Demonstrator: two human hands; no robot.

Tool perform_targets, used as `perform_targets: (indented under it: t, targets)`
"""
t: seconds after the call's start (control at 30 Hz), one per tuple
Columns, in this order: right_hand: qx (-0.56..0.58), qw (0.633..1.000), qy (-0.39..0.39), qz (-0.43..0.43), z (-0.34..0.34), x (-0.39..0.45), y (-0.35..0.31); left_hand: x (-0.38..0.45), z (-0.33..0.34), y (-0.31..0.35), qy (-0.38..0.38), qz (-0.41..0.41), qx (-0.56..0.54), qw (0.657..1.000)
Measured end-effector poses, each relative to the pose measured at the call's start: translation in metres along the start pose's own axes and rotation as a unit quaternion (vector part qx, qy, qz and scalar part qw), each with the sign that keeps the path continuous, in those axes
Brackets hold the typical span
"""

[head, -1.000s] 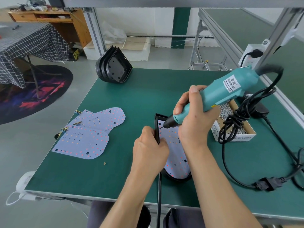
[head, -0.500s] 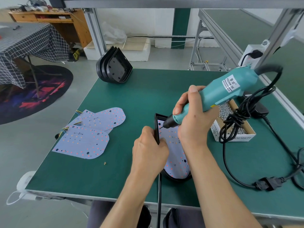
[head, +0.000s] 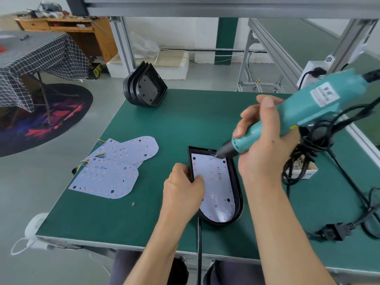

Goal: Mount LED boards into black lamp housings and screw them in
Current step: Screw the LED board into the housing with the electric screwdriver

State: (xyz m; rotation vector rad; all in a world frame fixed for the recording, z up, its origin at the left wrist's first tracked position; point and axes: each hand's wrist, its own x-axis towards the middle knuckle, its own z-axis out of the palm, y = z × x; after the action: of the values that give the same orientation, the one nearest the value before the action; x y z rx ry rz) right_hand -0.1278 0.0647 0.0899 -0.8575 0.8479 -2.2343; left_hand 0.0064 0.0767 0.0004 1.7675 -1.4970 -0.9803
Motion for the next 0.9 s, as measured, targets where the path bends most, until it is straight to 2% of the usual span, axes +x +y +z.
perform_targets:
  t: [0.13, 0.27, 0.47, 0.9]
  targets:
    - [0.02, 0.999, 0.016, 0.033, -0.028, -0.015, -0.022, -0.001, -0.005, 0.0, -0.016, -0.023, -0.027, 0.999]
    - [0.014, 0.997, 0.042, 0.067, -0.056, -0.037, -0.035, -0.005, -0.015, -0.001, -0.071, -0.044, -0.035, 0.996]
    - [0.008, 0.993, 0.078, 0.084, -0.065, -0.053, -0.024, -0.017, -0.016, -0.009, -0.116, -0.016, 0.021, 0.993]
    - [-0.06, 0.997, 0.011, 0.044, -0.054, -0.06, 0.005, -0.018, -0.01, -0.013, -0.115, 0.024, -0.006, 0.993]
